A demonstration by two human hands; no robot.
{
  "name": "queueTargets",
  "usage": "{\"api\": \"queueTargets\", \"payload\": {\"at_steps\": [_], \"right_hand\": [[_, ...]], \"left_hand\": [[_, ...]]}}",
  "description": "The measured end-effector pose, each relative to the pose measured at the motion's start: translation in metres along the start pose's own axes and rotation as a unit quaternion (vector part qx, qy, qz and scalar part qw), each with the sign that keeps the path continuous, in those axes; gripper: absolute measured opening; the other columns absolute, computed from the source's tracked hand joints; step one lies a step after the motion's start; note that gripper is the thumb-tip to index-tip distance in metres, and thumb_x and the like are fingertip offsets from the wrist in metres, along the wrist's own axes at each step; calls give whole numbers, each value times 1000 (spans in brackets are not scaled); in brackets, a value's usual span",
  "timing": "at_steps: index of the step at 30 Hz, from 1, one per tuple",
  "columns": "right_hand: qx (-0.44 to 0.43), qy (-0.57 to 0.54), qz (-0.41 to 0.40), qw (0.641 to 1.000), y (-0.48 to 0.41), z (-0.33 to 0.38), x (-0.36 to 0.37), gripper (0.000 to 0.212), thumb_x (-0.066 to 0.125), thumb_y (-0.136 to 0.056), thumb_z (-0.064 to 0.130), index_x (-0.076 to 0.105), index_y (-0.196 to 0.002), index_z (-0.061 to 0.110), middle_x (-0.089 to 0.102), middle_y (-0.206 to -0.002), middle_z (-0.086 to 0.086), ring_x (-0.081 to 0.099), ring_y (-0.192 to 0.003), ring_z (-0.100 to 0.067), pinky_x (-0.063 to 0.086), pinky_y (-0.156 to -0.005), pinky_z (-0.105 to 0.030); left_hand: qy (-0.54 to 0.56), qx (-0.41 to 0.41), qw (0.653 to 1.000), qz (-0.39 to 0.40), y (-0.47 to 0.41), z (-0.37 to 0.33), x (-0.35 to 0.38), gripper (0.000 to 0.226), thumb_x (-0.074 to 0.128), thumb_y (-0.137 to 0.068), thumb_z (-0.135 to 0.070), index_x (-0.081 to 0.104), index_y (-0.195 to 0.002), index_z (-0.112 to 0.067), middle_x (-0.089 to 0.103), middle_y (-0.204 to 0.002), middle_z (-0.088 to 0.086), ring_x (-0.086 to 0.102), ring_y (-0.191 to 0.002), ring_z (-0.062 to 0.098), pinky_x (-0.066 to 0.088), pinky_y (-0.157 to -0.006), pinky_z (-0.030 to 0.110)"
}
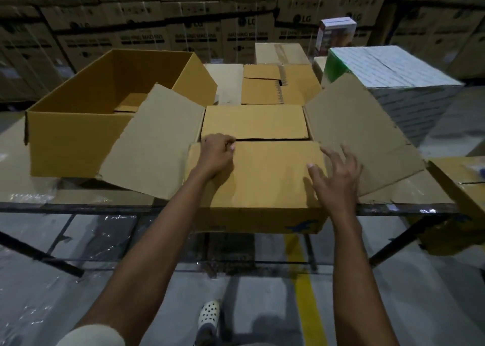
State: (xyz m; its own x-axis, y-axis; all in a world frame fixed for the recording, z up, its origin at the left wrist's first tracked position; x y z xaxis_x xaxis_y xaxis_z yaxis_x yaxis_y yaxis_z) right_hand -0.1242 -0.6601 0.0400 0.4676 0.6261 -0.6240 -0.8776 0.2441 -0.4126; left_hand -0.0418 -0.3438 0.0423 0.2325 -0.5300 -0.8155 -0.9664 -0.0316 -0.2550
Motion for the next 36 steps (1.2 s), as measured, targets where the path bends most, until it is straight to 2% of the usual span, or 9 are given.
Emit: {"api": "queueTargets", "payload": {"at_steps": [6, 8, 12, 14, 19, 24, 28, 32, 36], "right_hand": [[-127, -21, 51, 990, -29, 72, -28, 49, 67, -97, 44, 56, -144, 36, 51, -152, 2, 38, -141, -23, 33, -111, -46], [-142, -27, 102, 984, -38, 81, -36, 41, 70, -91, 51, 66, -131, 39, 65, -134, 8, 53, -129, -18, 44, -110, -53], [-133, -156, 260, 944, -37, 92, -57, 20, 82, -76, 41, 81, -93, 30, 79, -92, 10, 72, -92, -1, 59, -79, -18], [-127, -233, 353, 897, -26, 88, -55, 7, 82, -78, 36, 83, -81, 30, 80, -86, -1, 75, -85, -11, 60, -74, -25], [-65, -276, 538, 794, 34, 42, -8, 42, 83, -84, 42, 82, -98, 3, 79, -96, -22, 77, -94, -32, 60, -91, -35], [3, -187, 635, 750, 96, 7, 41, 42, 82, -85, 31, 76, -122, 11, 77, -120, -10, 71, -117, -31, 56, -104, -46], [-1, -185, 545, 818, 54, 26, 41, 38, 75, -87, 31, 75, -121, 16, 80, -112, -3, 76, -105, -23, 61, -89, -33], [6, -272, 386, 881, -23, 61, 33, 33, 72, -94, 28, 73, -124, 14, 80, -109, -2, 78, -97, -21, 61, -83, -31], [104, -276, 295, 909, -72, 46, 78, 27, 72, -96, 37, 80, -101, 11, 81, -101, -4, 78, -93, -29, 61, -87, -43]], "left_hand": [[56, 31, 995, -81, 33, -43, -109, 14, 76, -93, -21, 81, -106, -24, 71, -101, -8, 61, -91, 4, 49, -74, 17], [67, 46, 996, -27, 48, -51, -122, 13, 76, -93, -19, 81, -102, -27, 71, -98, -12, 61, -91, 1, 43, -69, 13], [108, 65, 990, 60, 81, -64, -141, 20, 81, -86, -13, 78, -88, -33, 76, -92, -14, 68, -92, 3, 47, -73, 18], [163, 68, 976, 129, 102, -69, -143, 19, 84, -80, -10, 79, -83, -28, 79, -91, -8, 72, -94, 9, 53, -82, 28], [181, 73, 912, 360, 175, -67, -94, 18, 93, -71, -18, 83, -86, -19, 81, -86, -1, 76, -87, 19, 55, -88, 26], [62, 10, 828, 558, 219, -36, 5, 20, 85, -83, -30, 80, -102, -32, 78, -97, -22, 71, -98, 2, 56, -91, 29], [60, 10, 885, 461, 160, -29, 1, 18, 81, -88, -26, 78, -106, -24, 78, -103, -12, 72, -98, 0, 53, -81, 13], [312, -19, 926, 213, 76, -34, -45, 25, 79, -90, -19, 77, -112, -7, 79, -105, 5, 75, -99, 18, 60, -85, 28], [628, -207, 748, 55, 25, 14, -20, 11, 71, -95, -19, 73, -104, -12, 74, -102, 5, 70, -90, 20, 57, -74, 32]]}}
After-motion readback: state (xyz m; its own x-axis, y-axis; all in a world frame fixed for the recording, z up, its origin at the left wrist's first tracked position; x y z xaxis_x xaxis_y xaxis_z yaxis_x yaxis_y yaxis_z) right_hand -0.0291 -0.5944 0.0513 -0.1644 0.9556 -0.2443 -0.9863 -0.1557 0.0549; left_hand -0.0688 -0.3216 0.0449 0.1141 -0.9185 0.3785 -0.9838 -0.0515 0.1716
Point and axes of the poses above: each hand's wrist, its own y-axis away from the middle knuckle, its own x-axis out of the palm, z = x × y, the point moved 10 cm from there along -y, towards the middle knuckle
